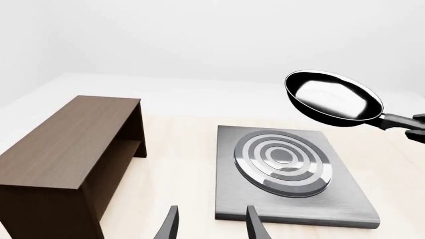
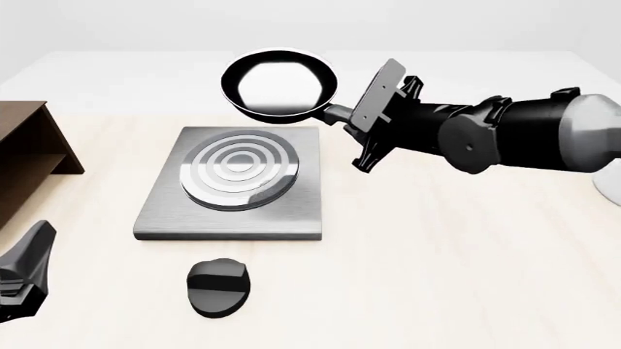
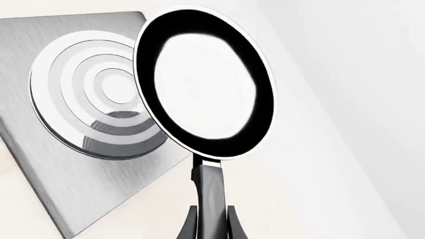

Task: Turn on the stove and put the frying pan on it.

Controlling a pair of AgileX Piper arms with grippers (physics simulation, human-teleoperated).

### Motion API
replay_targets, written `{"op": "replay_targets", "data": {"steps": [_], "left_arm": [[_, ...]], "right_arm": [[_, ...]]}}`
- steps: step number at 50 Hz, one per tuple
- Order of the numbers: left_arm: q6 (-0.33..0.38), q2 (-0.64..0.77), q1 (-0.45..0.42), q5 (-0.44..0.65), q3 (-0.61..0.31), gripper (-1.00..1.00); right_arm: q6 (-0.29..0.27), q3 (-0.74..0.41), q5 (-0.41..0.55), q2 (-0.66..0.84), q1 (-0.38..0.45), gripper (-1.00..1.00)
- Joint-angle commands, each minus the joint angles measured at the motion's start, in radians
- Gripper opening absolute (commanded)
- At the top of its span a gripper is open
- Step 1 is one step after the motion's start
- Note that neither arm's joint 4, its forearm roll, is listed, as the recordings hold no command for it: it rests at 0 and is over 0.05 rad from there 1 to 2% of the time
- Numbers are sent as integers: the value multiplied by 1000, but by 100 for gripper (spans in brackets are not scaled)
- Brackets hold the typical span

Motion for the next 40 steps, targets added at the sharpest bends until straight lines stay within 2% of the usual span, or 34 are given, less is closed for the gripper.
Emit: {"op": "replay_targets", "data": {"steps": [1, 6, 14, 23, 40], "left_arm": [[3, -4, -6, 0, 3, 100], [3, 76, -8, -84, 6, 100], [9, 115, -10, -126, 6, 100], [7, 90, -11, -101, 6, 100], [2, 23, -12, -32, 5, 100]], "right_arm": [[23, -81, -15, 87, 94, -100], [25, -78, -43, 130, 119, -100], [43, -75, -70, 161, 146, -100], [62, -74, -81, 200, 172, -100], [70, -29, -127, 240, 157, -100]]}}
